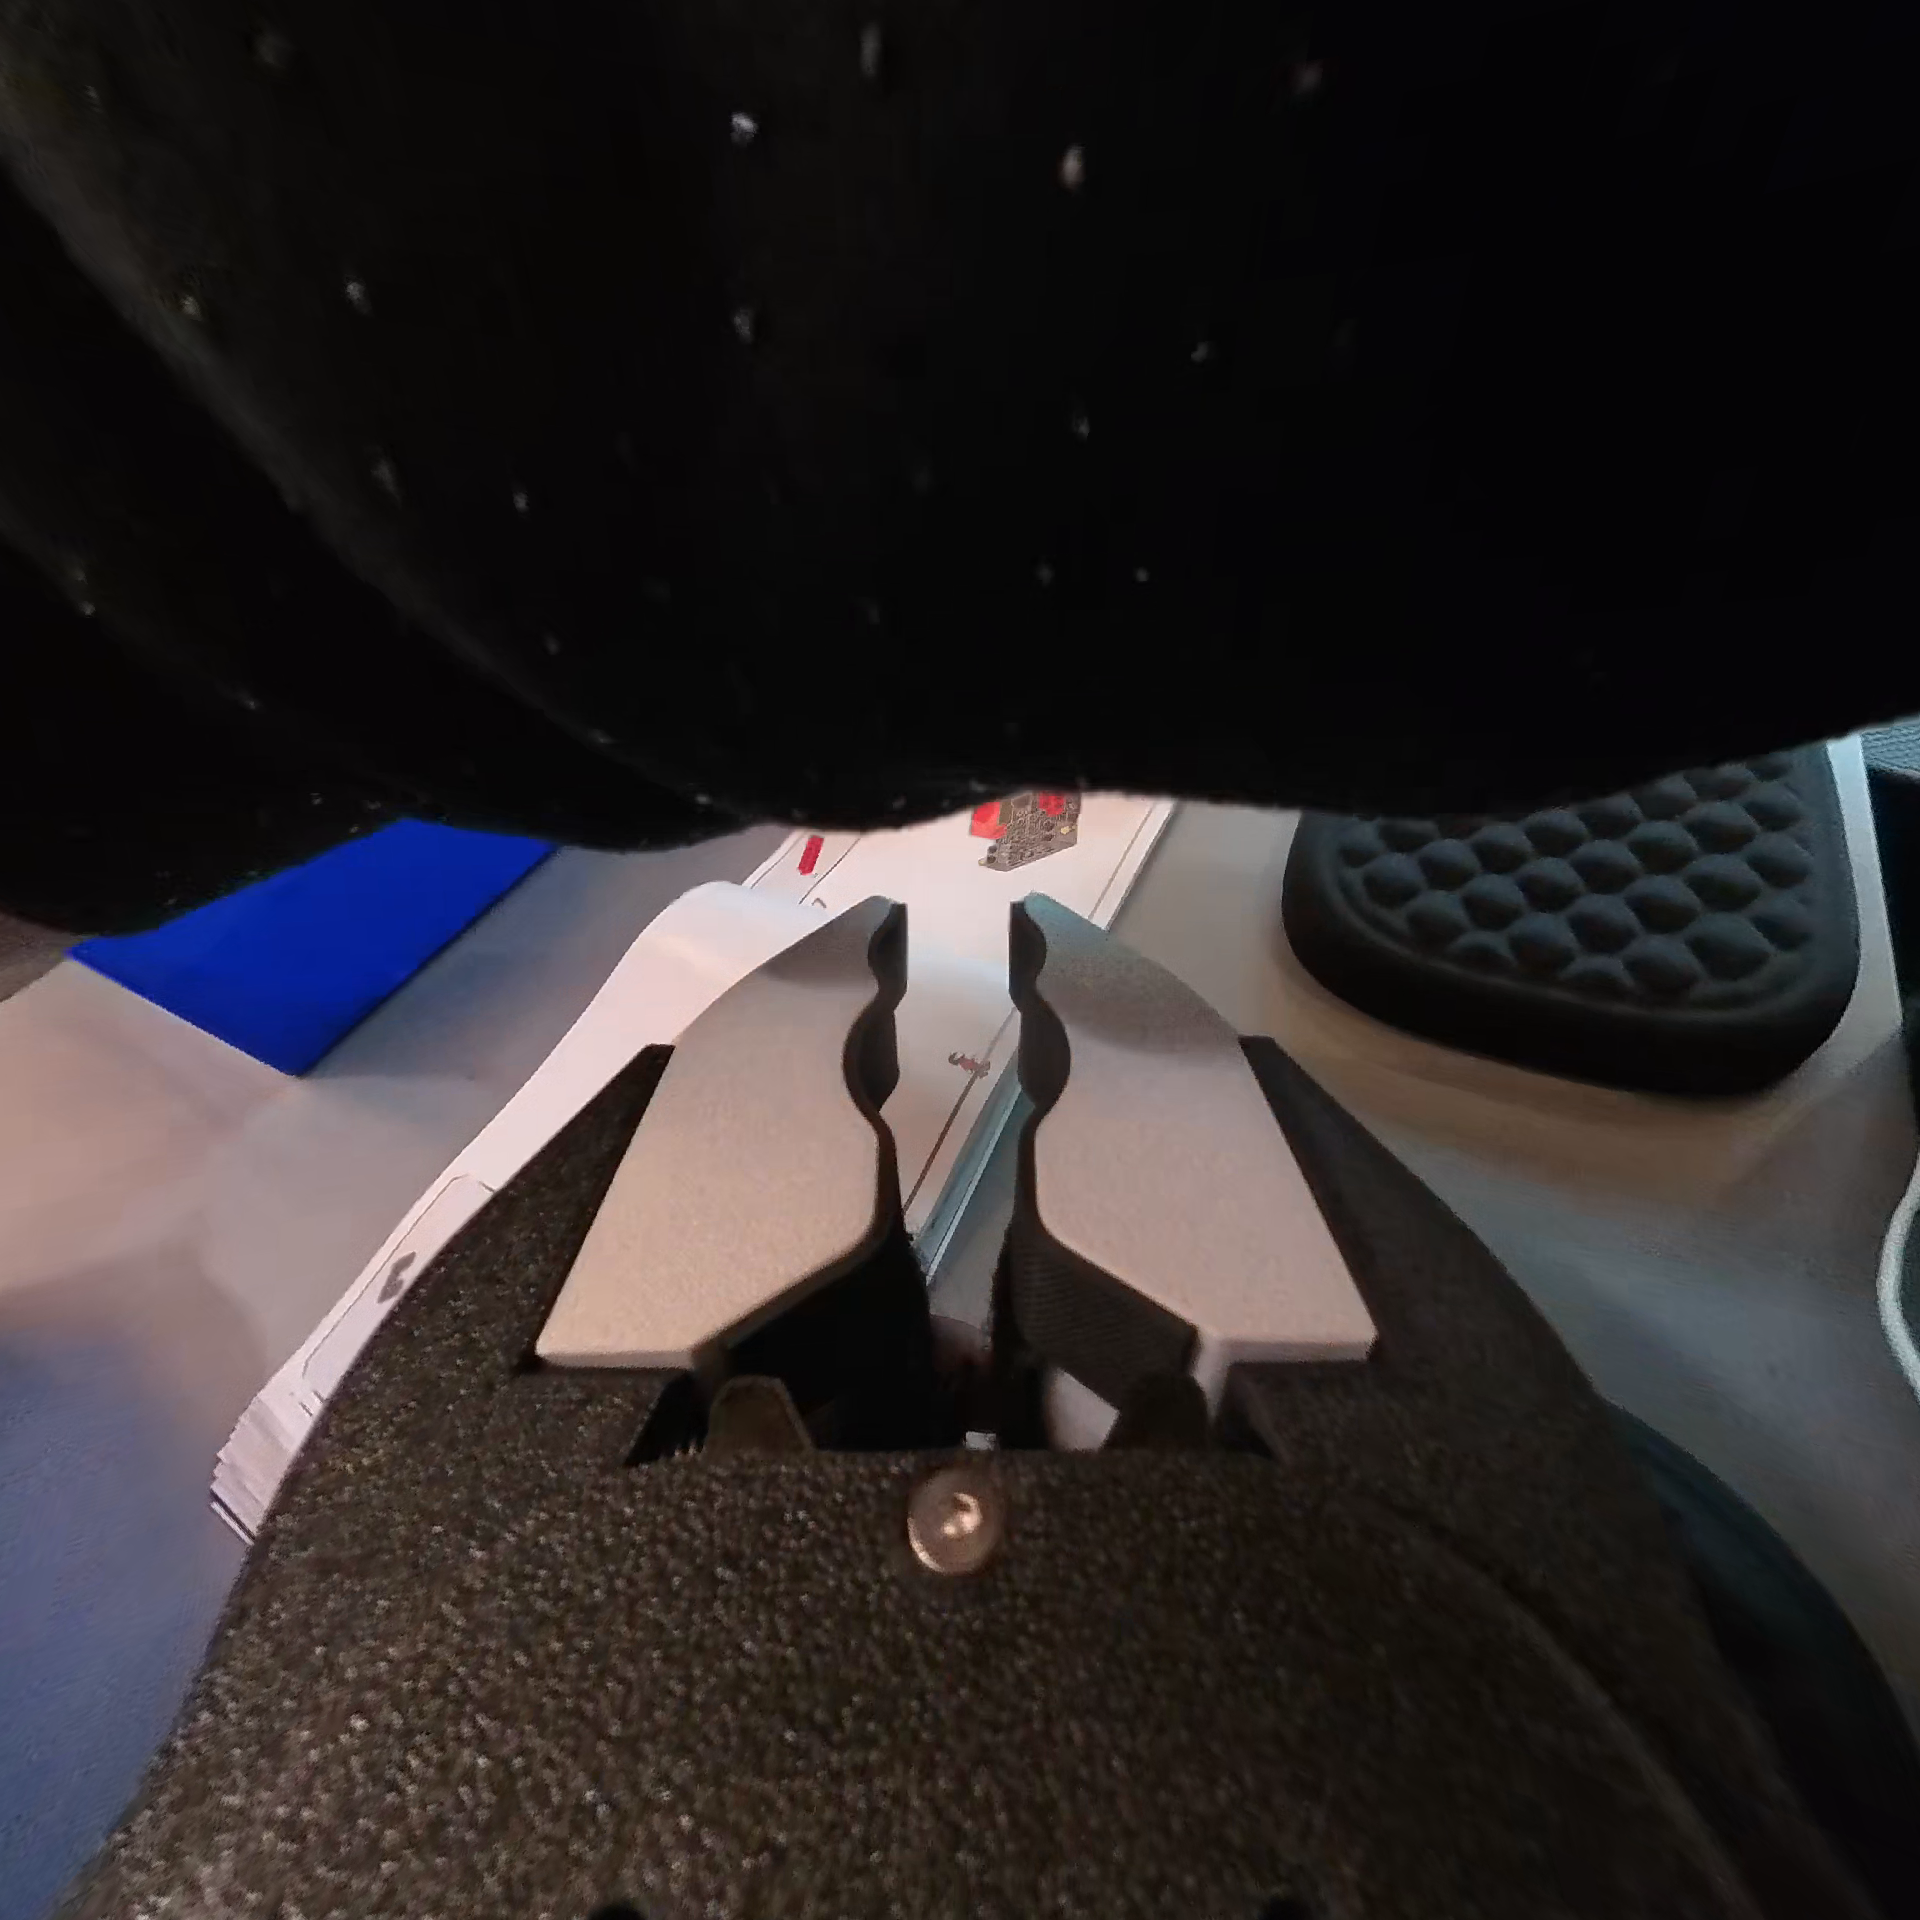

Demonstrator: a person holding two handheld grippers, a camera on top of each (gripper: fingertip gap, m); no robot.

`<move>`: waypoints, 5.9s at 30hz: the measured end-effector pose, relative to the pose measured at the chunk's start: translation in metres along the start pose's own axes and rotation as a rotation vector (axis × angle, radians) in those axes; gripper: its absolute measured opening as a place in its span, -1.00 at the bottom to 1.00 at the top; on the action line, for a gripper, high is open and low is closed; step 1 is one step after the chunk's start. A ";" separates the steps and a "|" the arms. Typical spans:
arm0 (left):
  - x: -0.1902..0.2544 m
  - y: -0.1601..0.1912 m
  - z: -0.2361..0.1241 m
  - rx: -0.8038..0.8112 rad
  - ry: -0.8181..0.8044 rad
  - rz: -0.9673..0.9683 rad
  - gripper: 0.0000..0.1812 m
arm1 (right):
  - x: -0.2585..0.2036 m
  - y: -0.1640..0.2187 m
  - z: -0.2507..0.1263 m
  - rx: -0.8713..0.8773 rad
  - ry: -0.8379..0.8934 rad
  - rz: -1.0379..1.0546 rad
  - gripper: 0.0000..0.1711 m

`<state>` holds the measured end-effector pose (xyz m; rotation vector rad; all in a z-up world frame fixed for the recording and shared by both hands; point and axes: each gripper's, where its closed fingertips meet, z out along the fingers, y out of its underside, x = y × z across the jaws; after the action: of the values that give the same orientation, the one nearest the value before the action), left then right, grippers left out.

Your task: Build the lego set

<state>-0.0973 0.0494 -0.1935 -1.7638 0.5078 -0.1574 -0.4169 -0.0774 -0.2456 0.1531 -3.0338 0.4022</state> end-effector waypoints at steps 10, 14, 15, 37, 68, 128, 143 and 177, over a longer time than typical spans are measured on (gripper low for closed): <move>0.002 0.004 0.002 -0.029 0.006 0.017 -0.80 | 0.002 0.010 0.016 -0.052 -0.001 0.060 -0.95; 0.002 0.006 0.002 -0.034 0.005 0.015 -0.80 | 0.002 0.004 0.008 -0.004 0.040 0.078 -0.96; 0.001 0.006 0.002 -0.033 0.003 0.011 -0.80 | 0.002 0.003 0.001 0.016 0.068 0.089 -0.96; 0.032 -0.105 0.020 0.402 0.073 -0.161 -0.53 | -0.419 0.114 -0.180 0.354 1.092 1.138 -0.96; 0.030 -0.061 0.010 0.056 0.413 0.207 -0.63 | -0.453 0.122 -0.143 0.764 0.732 1.421 -0.96; -0.027 0.060 -0.022 -0.300 0.148 -0.043 -0.91 | -0.394 0.258 -0.117 0.027 0.785 1.484 -0.96; 0.001 0.043 -0.004 -0.257 0.313 0.065 -0.89 | -0.469 0.217 -0.099 0.179 0.747 1.635 -0.96; 0.048 0.066 0.048 -0.533 0.482 0.167 -1.00 | -0.461 0.206 -0.087 0.165 0.645 1.560 -0.96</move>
<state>-0.0535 0.0609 -0.2767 -2.1948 1.1232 -0.3592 0.0230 0.1843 -0.2561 -1.8978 -1.8545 0.5546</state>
